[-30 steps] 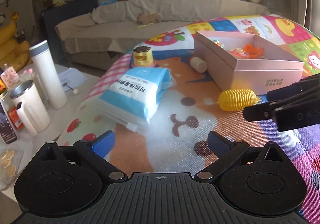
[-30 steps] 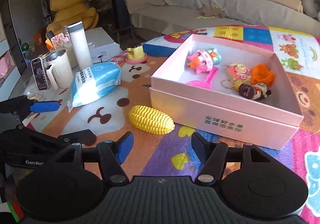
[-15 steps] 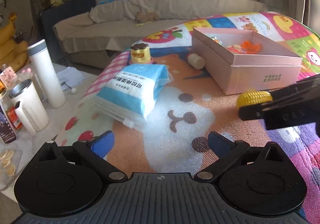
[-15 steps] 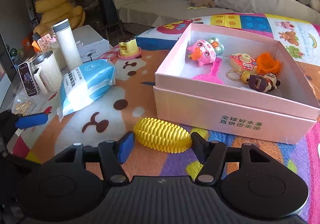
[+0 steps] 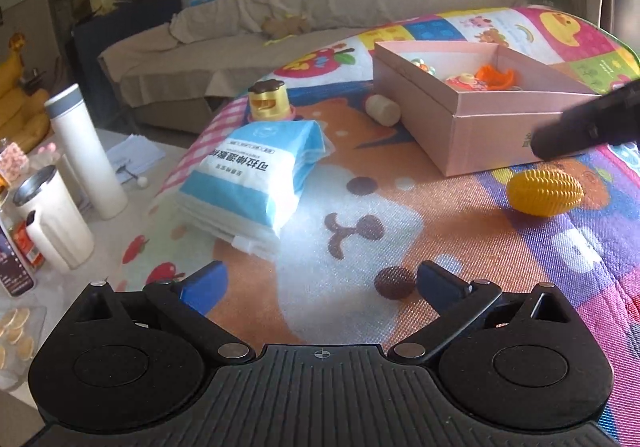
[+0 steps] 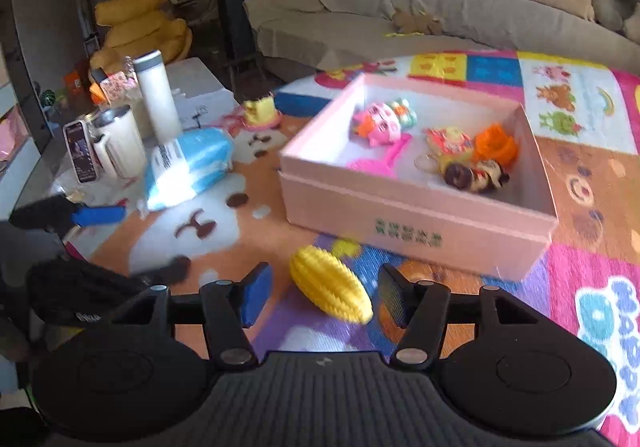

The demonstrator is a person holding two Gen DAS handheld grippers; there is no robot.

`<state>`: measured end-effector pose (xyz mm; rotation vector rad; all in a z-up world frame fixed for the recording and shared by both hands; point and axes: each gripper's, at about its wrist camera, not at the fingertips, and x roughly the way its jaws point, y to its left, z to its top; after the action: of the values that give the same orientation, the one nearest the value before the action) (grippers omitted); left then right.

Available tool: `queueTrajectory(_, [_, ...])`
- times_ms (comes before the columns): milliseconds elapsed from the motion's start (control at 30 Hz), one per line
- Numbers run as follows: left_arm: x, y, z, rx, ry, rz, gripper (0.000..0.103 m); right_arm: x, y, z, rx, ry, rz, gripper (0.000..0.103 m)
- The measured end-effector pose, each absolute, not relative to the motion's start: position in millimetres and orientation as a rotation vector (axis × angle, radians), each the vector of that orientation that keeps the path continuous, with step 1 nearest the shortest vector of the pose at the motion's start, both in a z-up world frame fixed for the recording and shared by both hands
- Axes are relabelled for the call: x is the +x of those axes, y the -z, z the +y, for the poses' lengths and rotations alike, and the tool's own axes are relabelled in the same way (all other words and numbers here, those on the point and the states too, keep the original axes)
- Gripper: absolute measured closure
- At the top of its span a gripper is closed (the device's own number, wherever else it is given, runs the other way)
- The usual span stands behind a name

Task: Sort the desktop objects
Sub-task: 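Reach the right gripper past the yellow corn and grasp the yellow pudding toy, then set the pudding toy down on the mat with the right gripper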

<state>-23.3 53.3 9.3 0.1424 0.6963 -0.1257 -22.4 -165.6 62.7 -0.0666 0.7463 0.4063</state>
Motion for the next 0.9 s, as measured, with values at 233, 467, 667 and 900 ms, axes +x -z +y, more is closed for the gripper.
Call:
queueTrajectory(233, [-19.9, -8.8, 73.8, 0.003, 0.148, 0.719, 0.0, 85.9, -113.7, -89.3, -0.032, -0.513, 0.827, 0.038])
queueTrajectory(467, [-20.9, -10.6, 84.3, -0.072, 0.176, 0.704, 0.0, 198.8, -83.5, 6.7, -0.12, -0.451, 0.898, 0.028])
queueTrajectory(667, [-22.3, -11.0, 87.2, -0.097, 0.188, 0.697, 0.0, 235.8, -38.8, 46.1, -0.215, -0.402, 0.944, 0.049])
queueTrajectory(900, [-22.3, -10.9, 87.7, -0.104, 0.191, 0.695, 0.0, 204.0, -62.7, 17.3, -0.21, -0.422, 0.92, 0.06])
